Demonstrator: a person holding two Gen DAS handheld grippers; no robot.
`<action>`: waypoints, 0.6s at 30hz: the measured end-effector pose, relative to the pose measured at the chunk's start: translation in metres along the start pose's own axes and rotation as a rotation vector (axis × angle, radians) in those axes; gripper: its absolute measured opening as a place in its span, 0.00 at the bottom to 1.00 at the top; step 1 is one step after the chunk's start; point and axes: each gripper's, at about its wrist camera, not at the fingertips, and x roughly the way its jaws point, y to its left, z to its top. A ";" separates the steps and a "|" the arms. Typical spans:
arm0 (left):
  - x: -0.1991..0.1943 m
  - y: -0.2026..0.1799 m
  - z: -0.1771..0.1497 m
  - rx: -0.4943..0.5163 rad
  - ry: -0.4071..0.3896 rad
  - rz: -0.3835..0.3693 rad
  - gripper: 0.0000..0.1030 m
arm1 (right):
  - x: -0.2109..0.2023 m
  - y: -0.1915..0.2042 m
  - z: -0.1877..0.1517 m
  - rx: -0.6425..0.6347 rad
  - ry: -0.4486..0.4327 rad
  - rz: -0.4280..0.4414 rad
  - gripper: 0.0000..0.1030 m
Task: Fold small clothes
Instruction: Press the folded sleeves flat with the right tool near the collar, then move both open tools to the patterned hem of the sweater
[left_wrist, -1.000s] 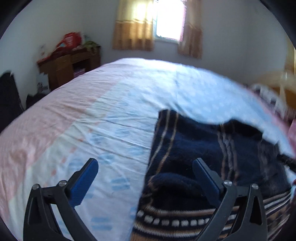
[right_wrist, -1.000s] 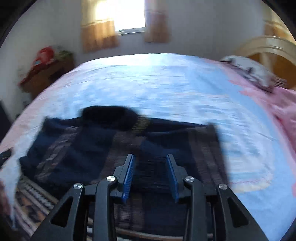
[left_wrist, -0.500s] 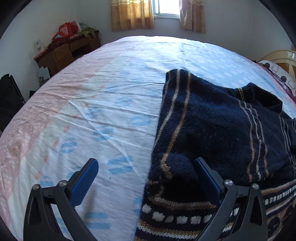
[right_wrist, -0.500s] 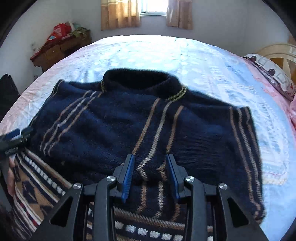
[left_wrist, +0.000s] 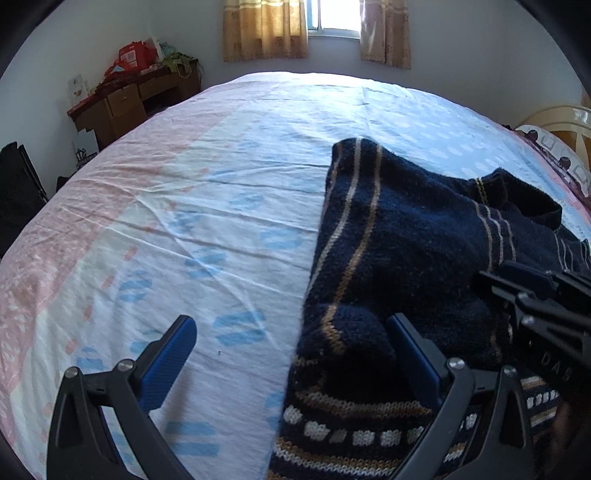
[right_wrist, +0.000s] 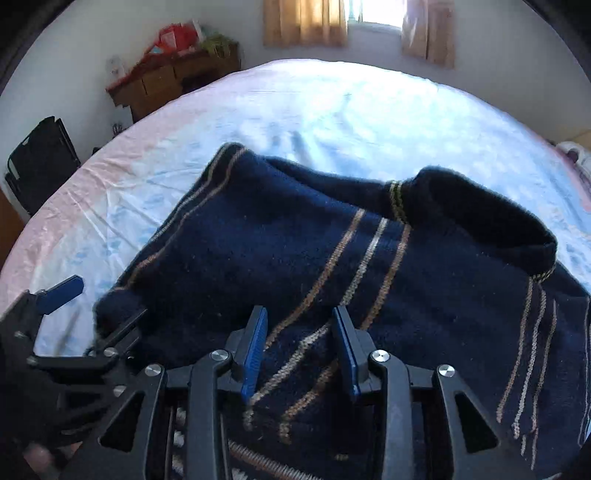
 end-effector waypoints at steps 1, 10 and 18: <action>0.000 0.000 0.000 -0.003 0.001 -0.004 1.00 | -0.002 -0.001 -0.001 -0.006 0.003 -0.001 0.37; 0.002 0.002 0.001 -0.015 0.007 -0.018 1.00 | -0.039 -0.094 -0.020 0.137 0.000 -0.084 0.37; 0.004 0.003 0.000 -0.020 0.011 -0.024 1.00 | -0.058 -0.161 -0.055 0.186 0.001 -0.102 0.37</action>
